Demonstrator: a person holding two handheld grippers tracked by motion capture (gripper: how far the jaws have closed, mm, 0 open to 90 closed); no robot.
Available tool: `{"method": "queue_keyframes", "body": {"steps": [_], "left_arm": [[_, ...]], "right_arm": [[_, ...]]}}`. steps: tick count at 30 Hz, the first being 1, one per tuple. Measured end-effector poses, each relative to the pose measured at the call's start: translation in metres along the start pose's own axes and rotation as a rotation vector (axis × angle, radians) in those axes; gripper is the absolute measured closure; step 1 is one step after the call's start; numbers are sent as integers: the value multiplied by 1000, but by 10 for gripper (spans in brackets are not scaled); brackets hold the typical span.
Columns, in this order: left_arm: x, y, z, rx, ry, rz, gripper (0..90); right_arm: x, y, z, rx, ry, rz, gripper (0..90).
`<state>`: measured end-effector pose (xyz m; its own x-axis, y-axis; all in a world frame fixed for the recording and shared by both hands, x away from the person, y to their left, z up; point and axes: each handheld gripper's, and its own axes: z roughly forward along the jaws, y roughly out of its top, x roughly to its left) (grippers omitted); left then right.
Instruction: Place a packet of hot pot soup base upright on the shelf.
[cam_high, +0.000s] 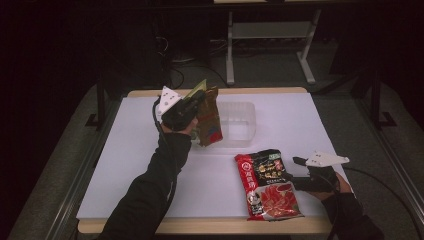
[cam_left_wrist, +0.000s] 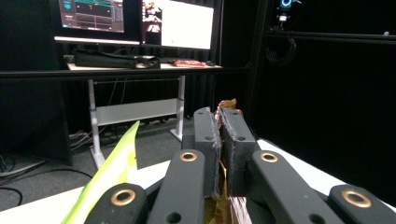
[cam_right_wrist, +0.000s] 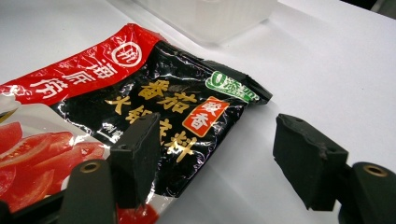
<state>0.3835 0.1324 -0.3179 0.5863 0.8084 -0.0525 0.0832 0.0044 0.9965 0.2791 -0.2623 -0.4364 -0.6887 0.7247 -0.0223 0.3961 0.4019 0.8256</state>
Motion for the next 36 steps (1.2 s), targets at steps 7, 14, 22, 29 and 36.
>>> {"method": "queue_keyframes", "body": {"steps": [7, 14, 22, 29, 36], "left_arm": [[-6, 2, 29, 13, 66, 47, 861], [-7, -4, 54, 45, 101, 52, 860], [-4, -6, 74, 59, 179, 63, 859], [-11, -8, 87, 76, 212, 82, 859], [-22, -17, 89, 78, 165, 75, 854]], "right_arm": [[-1, 0, -1, -5, -1, -2, 314], [0, 0, -2, -5, -3, -6, 314], [-1, -1, -2, -4, -4, -4, 314], [-1, -2, -3, -2, -5, -1, 314], [-2, -3, -3, -2, -9, 1, 314]]}}
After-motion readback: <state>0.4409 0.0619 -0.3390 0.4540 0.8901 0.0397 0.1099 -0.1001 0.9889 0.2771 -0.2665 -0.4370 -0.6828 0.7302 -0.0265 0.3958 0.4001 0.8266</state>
